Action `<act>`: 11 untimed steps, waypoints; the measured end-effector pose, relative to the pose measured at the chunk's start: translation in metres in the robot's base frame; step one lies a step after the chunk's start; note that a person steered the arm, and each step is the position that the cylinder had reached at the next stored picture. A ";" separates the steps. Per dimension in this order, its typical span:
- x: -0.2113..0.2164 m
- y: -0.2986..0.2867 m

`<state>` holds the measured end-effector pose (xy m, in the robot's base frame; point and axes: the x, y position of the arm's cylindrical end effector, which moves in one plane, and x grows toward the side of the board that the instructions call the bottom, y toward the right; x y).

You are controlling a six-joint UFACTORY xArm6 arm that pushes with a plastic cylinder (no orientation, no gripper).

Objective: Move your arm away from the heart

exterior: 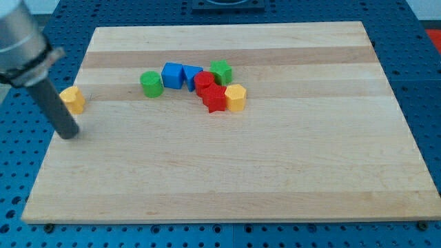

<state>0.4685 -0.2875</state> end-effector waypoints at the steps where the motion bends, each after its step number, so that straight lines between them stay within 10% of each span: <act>1: -0.059 -0.011; 2: -0.092 0.011; 4: -0.018 0.089; 7: -0.029 0.376; 9: -0.049 0.394; 11: 0.072 0.261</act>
